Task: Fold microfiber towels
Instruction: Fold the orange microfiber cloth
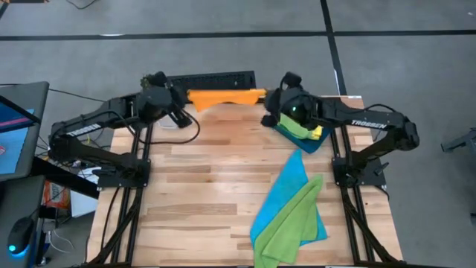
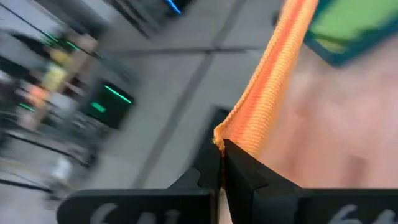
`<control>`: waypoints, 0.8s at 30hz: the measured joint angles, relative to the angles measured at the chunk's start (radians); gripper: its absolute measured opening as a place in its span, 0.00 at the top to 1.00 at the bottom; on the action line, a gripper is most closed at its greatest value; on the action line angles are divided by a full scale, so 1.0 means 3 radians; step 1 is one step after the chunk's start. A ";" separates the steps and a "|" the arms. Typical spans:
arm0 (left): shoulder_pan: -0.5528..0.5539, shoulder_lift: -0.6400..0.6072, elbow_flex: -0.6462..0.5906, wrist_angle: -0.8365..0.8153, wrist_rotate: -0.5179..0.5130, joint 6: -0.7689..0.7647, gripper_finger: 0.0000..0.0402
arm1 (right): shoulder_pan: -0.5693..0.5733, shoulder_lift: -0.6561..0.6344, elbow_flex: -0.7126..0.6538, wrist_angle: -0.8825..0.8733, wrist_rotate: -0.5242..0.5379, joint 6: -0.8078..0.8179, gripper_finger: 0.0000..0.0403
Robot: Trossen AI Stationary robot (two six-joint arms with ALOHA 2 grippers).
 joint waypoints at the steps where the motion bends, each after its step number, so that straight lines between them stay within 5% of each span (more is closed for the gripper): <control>1: -0.0045 0.0005 -0.0077 -0.0122 0.0069 -0.0167 1.00 | 0.0073 -0.0001 -0.0065 -0.0112 -0.0062 0.0150 0.98; 8: -0.0839 0.0018 -0.1000 -0.0315 0.0524 -0.1565 1.00 | 0.0829 0.0003 -0.0764 -0.0690 -0.0517 0.1444 0.97; 15: -0.1991 0.0149 -0.1853 0.0850 0.0736 -0.2855 1.00 | 0.1817 0.0023 -0.1462 -0.0334 -0.0600 0.2610 0.97; 19: -0.2491 0.0334 -0.2070 0.1528 0.0731 -0.3287 1.00 | 0.2207 0.0033 -0.1586 -0.0115 -0.0625 0.2994 0.97; 24: -0.2751 0.0602 -0.2046 0.1648 0.0351 -0.3427 1.00 | 0.2299 0.0064 -0.1590 -0.0123 -0.0511 0.3090 0.97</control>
